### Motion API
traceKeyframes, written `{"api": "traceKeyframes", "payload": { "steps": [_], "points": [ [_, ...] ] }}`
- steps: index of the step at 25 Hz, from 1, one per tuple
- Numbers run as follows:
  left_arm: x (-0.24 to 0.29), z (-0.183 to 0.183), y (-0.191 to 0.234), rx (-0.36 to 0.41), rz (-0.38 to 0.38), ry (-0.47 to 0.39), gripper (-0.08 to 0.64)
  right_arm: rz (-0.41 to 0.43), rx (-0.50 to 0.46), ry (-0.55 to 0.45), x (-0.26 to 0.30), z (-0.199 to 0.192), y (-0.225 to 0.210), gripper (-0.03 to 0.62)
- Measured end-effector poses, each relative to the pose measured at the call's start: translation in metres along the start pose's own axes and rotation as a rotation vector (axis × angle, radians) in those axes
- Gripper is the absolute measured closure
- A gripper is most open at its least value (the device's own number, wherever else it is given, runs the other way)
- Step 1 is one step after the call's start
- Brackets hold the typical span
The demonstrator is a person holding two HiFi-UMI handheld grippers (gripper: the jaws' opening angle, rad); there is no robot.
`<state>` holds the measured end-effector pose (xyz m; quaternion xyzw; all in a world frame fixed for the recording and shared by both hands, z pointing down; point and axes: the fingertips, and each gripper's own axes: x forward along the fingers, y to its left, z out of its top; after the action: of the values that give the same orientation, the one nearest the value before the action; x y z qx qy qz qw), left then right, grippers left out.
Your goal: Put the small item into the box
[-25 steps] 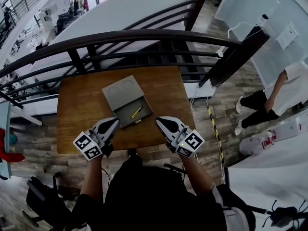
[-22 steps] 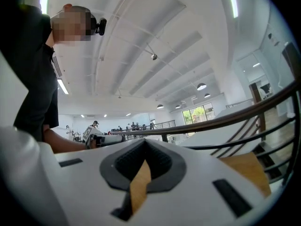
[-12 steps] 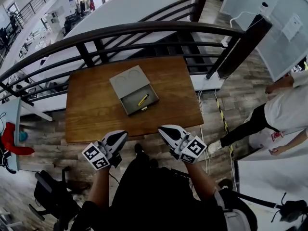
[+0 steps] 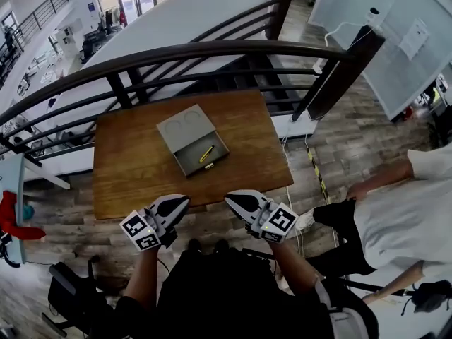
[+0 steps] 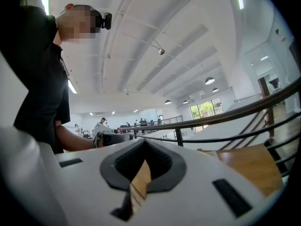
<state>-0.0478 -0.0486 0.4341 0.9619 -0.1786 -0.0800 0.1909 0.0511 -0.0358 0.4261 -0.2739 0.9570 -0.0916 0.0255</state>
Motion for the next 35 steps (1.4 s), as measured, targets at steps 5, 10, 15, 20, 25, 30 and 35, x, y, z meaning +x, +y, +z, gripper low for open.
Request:
{"api": "traceKeyframes", "payload": {
  "steps": [5,10,15,20,25,30,35],
  "points": [
    [-0.005,0.0,0.005,0.003,-0.016,0.024,0.545,0.007,-0.026,0.001,0.017,0.006,0.009,0.581],
    [-0.006,0.001,0.005,0.006,-0.041,0.038,0.545,-0.01,-0.029,0.023,0.02,0.003,0.009,0.581],
    [-0.003,0.001,0.004,0.013,-0.064,0.049,0.545,-0.024,-0.037,0.029,0.019,0.004,0.009,0.581],
    [-0.002,0.001,0.006,0.017,-0.072,0.06,0.545,-0.019,-0.052,0.028,0.021,0.006,0.015,0.581],
    [0.003,0.005,0.005,0.021,-0.097,0.058,0.545,-0.029,-0.044,0.015,0.021,0.013,0.014,0.581],
    [-0.001,0.007,0.009,0.034,-0.087,0.038,0.545,-0.035,-0.047,0.046,0.024,0.007,0.017,0.581],
    [-0.005,0.007,0.013,0.021,-0.104,0.029,0.545,-0.03,-0.043,0.018,0.031,0.009,0.019,0.581]
  ]
}}
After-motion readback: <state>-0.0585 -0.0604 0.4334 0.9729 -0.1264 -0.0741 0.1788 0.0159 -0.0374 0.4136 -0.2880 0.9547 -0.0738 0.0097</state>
